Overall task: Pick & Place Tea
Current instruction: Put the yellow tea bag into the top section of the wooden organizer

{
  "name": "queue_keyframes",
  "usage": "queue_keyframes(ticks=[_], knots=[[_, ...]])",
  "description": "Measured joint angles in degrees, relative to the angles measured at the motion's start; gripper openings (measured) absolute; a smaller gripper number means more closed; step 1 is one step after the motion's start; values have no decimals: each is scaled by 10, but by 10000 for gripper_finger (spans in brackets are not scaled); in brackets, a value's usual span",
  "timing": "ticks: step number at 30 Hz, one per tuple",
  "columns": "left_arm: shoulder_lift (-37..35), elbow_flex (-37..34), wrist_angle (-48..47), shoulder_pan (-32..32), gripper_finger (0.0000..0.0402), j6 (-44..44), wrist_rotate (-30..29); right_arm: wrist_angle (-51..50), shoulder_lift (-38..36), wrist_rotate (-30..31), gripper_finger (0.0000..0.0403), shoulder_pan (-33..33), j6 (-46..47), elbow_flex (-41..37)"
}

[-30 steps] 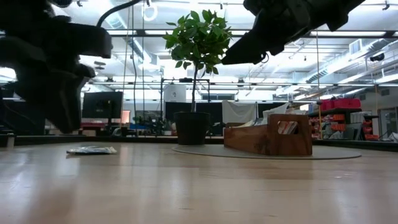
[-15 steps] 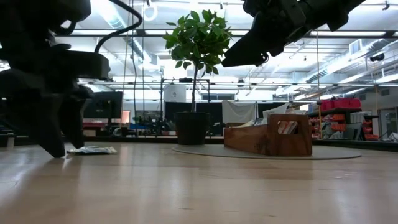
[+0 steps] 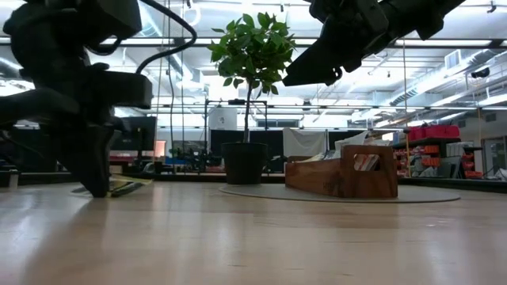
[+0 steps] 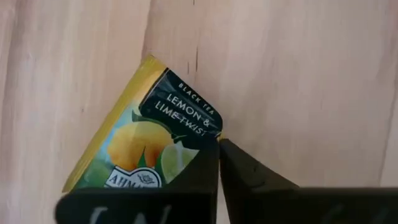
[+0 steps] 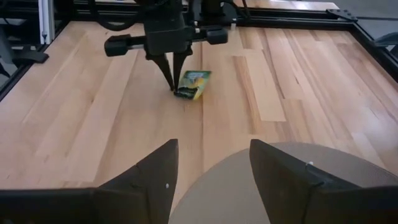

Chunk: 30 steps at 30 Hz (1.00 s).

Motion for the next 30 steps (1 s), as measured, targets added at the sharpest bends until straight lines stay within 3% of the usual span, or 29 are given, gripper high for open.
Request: queue_keyframes(ticks=[11,21,30], knots=[[-12,-3,106,-20,2,83,28,-2,0,-2,207,1,-33,0],[-23,-2,200,-17,1,131,69,55,53,7,207,40,-235,0],[-23,-2,288,-1,1,126,126,196,147,30,207,87,-350,1]])
